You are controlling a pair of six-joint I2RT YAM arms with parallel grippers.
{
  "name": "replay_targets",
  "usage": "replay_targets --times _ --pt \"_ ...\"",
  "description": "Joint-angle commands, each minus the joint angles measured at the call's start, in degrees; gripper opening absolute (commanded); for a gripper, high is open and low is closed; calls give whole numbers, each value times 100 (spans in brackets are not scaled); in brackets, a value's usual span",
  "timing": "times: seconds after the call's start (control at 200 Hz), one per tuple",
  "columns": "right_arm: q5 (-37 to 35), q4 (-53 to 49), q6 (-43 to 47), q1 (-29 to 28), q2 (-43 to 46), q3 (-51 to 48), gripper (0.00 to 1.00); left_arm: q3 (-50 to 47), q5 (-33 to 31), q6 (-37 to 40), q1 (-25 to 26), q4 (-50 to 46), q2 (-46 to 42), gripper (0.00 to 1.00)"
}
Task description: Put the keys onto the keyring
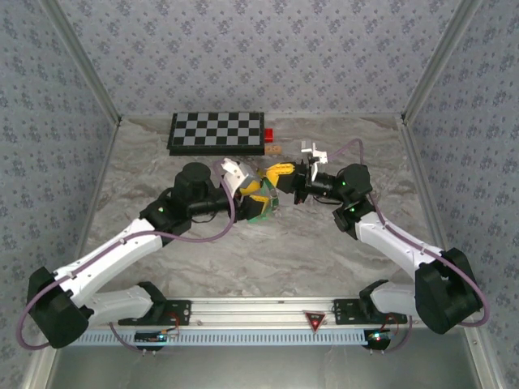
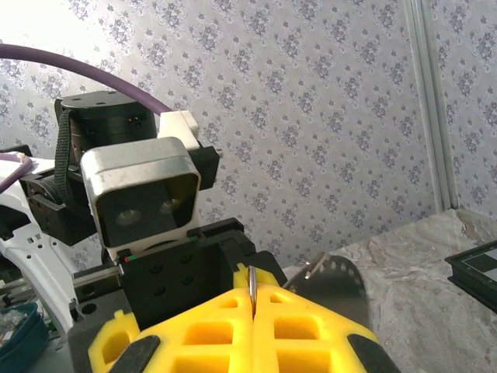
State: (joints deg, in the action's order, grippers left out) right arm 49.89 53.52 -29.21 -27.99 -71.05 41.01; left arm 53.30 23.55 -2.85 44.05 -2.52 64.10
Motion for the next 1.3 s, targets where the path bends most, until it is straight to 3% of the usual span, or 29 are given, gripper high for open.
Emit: replay_targets --times 0.0,0.65,0.955,1.294 --pt "-76 348 -102 26 65 -16 0 257 -195 113 44 206 73 53" --pt "-45 359 -126 33 -18 -17 0 497 -472 297 93 244 257 52" --pt "-32 414 -172 26 -67 -33 0 402 -704 426 87 270 88 40" --pt "-23 431 -197 17 -66 -32 0 266 -1026 474 90 296 -99 43"
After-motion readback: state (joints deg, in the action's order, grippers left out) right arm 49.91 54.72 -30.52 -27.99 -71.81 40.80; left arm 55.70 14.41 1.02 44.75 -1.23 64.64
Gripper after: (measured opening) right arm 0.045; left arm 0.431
